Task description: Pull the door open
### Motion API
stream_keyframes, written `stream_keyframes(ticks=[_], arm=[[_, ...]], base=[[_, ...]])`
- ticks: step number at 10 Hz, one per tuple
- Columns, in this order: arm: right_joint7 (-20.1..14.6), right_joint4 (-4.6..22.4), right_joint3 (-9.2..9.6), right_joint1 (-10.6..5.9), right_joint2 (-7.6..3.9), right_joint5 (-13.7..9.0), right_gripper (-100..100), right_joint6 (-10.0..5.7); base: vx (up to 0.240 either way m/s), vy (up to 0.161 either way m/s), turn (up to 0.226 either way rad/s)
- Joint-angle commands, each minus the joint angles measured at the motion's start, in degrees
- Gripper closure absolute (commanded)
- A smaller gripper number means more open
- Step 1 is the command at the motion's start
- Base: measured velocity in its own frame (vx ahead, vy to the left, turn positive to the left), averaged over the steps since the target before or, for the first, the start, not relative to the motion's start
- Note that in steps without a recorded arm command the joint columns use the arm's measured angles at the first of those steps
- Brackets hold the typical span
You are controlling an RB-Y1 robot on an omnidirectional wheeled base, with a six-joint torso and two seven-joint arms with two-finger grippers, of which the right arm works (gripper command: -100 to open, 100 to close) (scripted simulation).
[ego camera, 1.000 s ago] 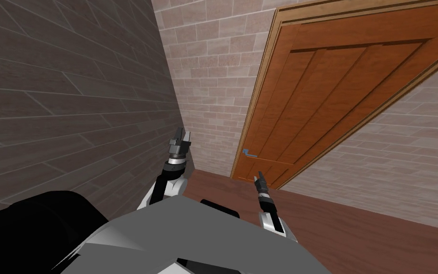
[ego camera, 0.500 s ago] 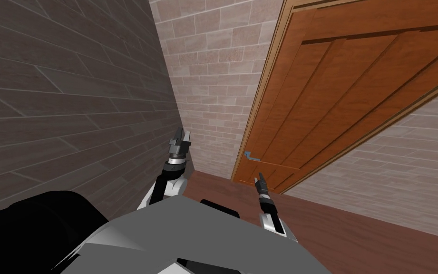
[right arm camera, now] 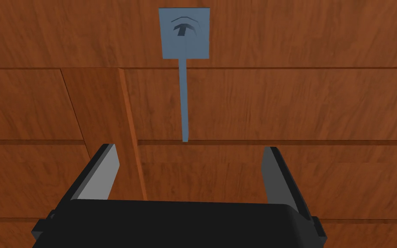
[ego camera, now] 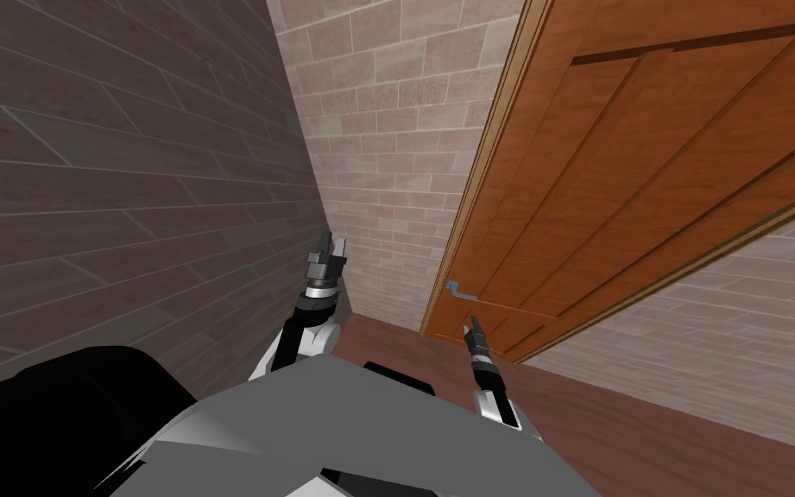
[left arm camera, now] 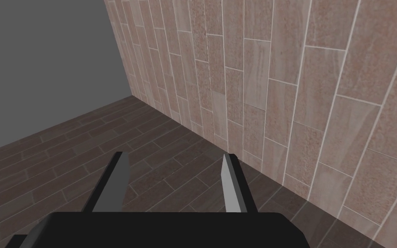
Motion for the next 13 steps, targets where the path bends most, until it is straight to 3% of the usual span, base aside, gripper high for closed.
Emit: stream_keyframes(ticks=[1,2,3,7,8,10,11,13], arm=[[-0.1,1.9,0.02,-0.68,-0.19,-0.2,-100,-0.62],[-0.1,3.1,0.04,-1.1,-0.33,-0.3,-100,-1.0],[0.0,2.1,0.03,-0.74,-0.22,-0.2,-100,-0.61],[-2.1,4.1,-1.74,0.65,-2.92,-1.5,-100,-2.69],[-2.1,3.2,-1.74,0.65,-2.92,-1.5,-100,-2.69],[-2.1,4.1,-1.74,0.65,-2.92,-1.5,-100,-2.69],[-3.3,5.3,-2.8,1.51,-4.54,-2.3,-100,-3.91],[-3.6,5.5,-3.04,1.71,-4.91,-2.4,-100,-4.19]], base=[[0.134,-0.03,0.026],[0.116,-0.024,0.049],[0.052,-0.009,0.012],[0.176,0.047,0.14],[0.126,0.044,0.053],[0.02,0.012,-0.004],[0.12,0.021,0.267],[0.132,0.01,0.072]])
